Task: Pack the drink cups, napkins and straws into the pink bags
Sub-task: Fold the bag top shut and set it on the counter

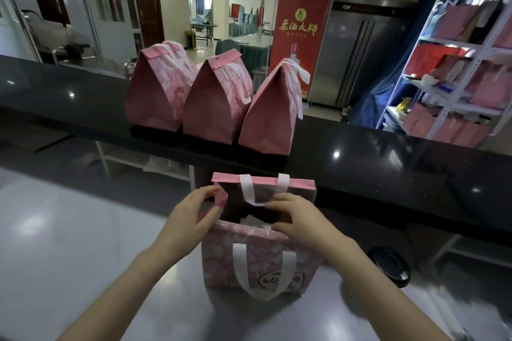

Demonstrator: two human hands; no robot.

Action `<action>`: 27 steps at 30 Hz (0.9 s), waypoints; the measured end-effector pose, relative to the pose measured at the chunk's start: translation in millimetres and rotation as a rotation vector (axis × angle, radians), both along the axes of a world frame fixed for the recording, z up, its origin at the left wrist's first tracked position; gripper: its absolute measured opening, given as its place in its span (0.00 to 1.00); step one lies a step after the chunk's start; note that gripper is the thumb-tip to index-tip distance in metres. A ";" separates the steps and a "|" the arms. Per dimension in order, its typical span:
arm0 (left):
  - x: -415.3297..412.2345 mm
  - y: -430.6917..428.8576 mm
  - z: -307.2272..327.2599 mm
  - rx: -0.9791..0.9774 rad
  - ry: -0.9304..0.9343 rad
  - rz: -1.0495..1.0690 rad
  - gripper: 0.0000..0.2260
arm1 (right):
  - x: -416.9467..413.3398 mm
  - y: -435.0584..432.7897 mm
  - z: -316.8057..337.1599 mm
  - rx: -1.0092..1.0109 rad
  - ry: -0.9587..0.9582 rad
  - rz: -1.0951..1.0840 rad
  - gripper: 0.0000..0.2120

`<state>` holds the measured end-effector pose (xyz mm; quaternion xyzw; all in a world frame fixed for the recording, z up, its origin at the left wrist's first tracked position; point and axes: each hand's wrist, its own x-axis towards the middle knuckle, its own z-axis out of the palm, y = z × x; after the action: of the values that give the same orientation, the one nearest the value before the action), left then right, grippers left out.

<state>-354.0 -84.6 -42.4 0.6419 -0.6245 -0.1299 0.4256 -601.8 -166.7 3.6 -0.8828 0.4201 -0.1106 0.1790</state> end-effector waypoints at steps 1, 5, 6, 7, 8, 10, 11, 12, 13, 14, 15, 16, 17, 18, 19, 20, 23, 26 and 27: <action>1.2 -2.0 0.0 -0.027 -0.015 -0.016 0.20 | -1.7 0.1 -0.8 -0.048 -0.023 0.002 0.23; 9.6 -13.3 4.2 0.026 -0.138 -0.160 0.38 | -12.5 -7.7 0.3 -0.347 -0.018 -0.037 0.24; 11.6 -17.1 5.0 0.053 -0.172 -0.183 0.41 | -14.9 -12.4 1.1 -0.400 0.005 -0.059 0.26; 13.2 -21.5 6.1 0.073 -0.188 -0.196 0.44 | -16.6 -17.5 2.3 -0.435 0.032 -0.087 0.27; 14.0 -26.5 7.8 0.084 -0.187 -0.199 0.45 | -17.4 -23.1 3.9 -0.454 0.063 -0.118 0.28; 13.8 -37.9 12.4 0.095 -0.186 -0.185 0.46 | -16.0 -34.5 5.4 -0.443 0.145 -0.167 0.29; 12.7 -44.1 14.4 0.100 -0.203 -0.174 0.46 | -13.9 -39.8 5.3 -0.427 0.186 -0.179 0.30; 11.1 -50.2 16.2 0.108 -0.220 -0.167 0.46 | -11.4 -44.6 4.9 -0.409 0.215 -0.182 0.31; 9.3 -56.0 17.5 0.120 -0.231 -0.167 0.47 | -8.7 -48.4 4.2 -0.395 0.228 -0.182 0.32; 7.2 -61.0 18.2 0.133 -0.233 -0.173 0.48 | -6.1 -51.2 3.6 -0.393 0.231 -0.185 0.31; 5.2 -64.8 18.5 0.143 -0.232 -0.178 0.48 | -3.8 -52.7 2.7 -0.403 0.230 -0.192 0.30; 3.5 -67.9 18.3 0.147 -0.232 -0.179 0.48 | -2.1 -53.2 1.9 -0.423 0.229 -0.203 0.27; 2.7 -70.2 17.7 0.144 -0.234 -0.172 0.48 | -0.7 -53.5 1.0 -0.444 0.221 -0.216 0.23; 2.4 -72.2 16.9 0.136 -0.237 -0.157 0.48 | 0.0 -53.5 -0.2 -0.449 0.191 -0.233 0.18; 2.6 -73.5 16.4 0.126 -0.243 -0.136 0.48 | -0.2 -53.2 -1.1 -0.426 0.136 -0.247 0.15; 3.1 -74.1 16.0 0.114 -0.254 -0.112 0.47 | -1.3 -52.3 -1.2 -0.375 0.065 -0.255 0.14; 5.3 -74.1 12.8 0.070 -0.319 -0.056 0.41 | -10.1 -49.0 1.7 -0.165 -0.153 -0.241 0.14; 5.3 -70.3 7.7 0.061 -0.325 -0.046 0.32 | -21.6 -42.3 6.7 0.017 -0.192 -0.152 0.13; 4.9 -69.2 6.0 0.063 -0.318 -0.045 0.31 | -24.7 -39.8 8.6 0.069 -0.159 -0.115 0.14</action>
<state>-349.2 -153.7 -36.3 0.6532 -0.6939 -0.0560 0.2980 -626.4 -206.5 12.2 -0.8389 0.4580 -0.1759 0.2355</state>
